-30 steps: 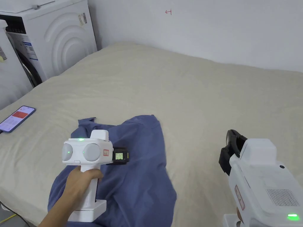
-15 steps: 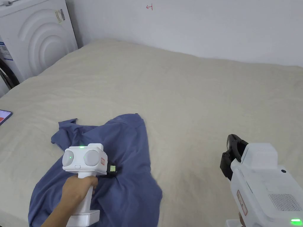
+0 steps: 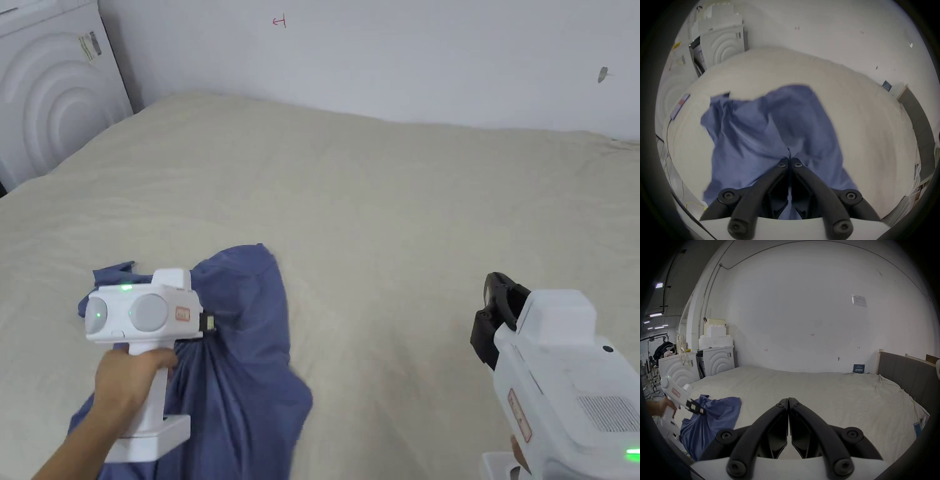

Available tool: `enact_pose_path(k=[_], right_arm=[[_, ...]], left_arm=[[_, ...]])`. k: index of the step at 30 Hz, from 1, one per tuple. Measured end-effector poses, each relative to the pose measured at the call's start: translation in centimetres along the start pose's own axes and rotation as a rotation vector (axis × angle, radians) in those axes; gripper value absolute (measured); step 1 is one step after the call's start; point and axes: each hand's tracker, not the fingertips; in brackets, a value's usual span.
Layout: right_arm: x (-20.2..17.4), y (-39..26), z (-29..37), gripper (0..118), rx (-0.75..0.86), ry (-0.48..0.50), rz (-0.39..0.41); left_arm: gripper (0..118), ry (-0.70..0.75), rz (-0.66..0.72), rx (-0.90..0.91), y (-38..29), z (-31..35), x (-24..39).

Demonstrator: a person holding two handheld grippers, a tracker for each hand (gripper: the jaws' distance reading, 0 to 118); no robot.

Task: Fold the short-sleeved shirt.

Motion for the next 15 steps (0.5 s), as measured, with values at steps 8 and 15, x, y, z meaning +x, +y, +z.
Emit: enact_pose_path(k=[8, 15], right_arm=[[3.9, 0.8, 2.7, 0, 0.033, -0.092, -0.016], [7.6, 1.4, 5.3, 0, 0.056, -0.195, -0.037]], left_arm=[[0, -0.121, -0.153, 0.168, 7.3, 5.2, 8.5], [0, -0.29, -0.28, 0.245, 10.8, 8.6, 19.2]])
